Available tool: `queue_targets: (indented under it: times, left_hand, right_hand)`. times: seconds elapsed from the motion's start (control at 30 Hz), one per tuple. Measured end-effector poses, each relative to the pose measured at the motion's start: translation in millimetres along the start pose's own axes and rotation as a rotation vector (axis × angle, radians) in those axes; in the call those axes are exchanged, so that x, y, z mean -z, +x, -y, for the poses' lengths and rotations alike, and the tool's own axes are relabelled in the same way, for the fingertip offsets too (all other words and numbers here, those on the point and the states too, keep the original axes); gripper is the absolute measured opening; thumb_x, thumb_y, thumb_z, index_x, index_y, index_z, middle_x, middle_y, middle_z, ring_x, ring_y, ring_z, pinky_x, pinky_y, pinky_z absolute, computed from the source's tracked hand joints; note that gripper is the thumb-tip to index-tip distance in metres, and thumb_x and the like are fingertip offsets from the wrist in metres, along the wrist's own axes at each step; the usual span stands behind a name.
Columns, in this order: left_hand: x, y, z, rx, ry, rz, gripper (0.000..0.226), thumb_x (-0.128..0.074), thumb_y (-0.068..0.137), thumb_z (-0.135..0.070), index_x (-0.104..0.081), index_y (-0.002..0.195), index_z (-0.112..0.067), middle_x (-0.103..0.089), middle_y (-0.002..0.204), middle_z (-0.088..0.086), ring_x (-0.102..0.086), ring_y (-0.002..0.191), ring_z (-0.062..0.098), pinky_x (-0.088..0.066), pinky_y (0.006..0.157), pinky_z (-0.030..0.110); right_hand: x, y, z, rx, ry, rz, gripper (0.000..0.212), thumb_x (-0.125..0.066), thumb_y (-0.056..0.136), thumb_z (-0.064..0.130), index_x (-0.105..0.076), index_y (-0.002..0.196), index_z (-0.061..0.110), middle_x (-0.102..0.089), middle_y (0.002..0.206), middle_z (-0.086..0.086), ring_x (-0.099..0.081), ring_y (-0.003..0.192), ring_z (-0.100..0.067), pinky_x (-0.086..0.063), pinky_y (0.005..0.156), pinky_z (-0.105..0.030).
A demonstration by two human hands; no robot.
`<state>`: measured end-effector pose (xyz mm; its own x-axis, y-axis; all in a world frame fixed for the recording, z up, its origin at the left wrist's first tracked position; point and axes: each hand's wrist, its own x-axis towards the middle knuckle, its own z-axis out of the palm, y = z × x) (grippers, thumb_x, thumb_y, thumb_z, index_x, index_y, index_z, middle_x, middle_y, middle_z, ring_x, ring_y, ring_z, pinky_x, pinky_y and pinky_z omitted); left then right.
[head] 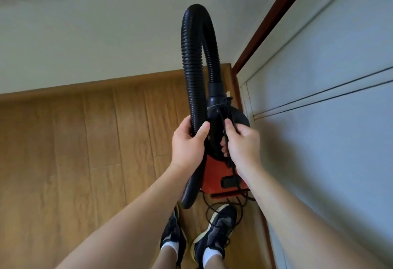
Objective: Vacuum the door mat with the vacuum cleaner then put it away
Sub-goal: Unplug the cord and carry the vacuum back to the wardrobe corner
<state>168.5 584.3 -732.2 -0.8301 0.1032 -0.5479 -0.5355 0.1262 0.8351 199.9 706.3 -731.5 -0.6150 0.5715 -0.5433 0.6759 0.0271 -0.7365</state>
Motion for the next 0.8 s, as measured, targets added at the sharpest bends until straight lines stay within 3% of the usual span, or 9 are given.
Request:
queue_targets:
  times: [0.2,0.53,0.8]
  left_hand:
    - [-16,30,23,0.022,-0.024,-0.005,0.013,-0.061,0.100,-0.029,-0.068,0.109,-0.023,-0.075,0.100,-0.005,-0.073,0.094,0.013,-0.060,0.090,0.040]
    - [-25,75,60,0.034,-0.006,0.010,0.014,-0.063,0.099,-0.030,-0.067,0.112,-0.024,-0.075,0.101,-0.005,-0.072,0.096,0.014,-0.058,0.094,0.045]
    - [-35,100,91,0.058,0.000,0.011,0.015,-0.062,0.100,-0.030,-0.066,0.113,-0.024,-0.074,0.101,-0.006,-0.072,0.095,0.010,-0.058,0.094,0.040]
  right_hand:
    - [-14,27,-28,-0.042,0.044,0.017,0.040,-0.059,0.100,0.035,-0.071,0.071,0.010,-0.062,0.054,-0.005,-0.057,0.046,-0.017,-0.048,0.045,-0.031]
    - [-33,74,-58,-0.031,0.065,0.023,0.039,-0.060,0.100,0.035,-0.070,0.070,0.011,-0.061,0.055,-0.006,-0.057,0.046,-0.017,-0.047,0.044,-0.029]
    - [-42,108,-84,-0.040,0.052,0.026,0.037,-0.060,0.100,0.035,-0.071,0.071,0.014,-0.061,0.053,-0.005,-0.055,0.043,-0.015,-0.046,0.041,-0.027]
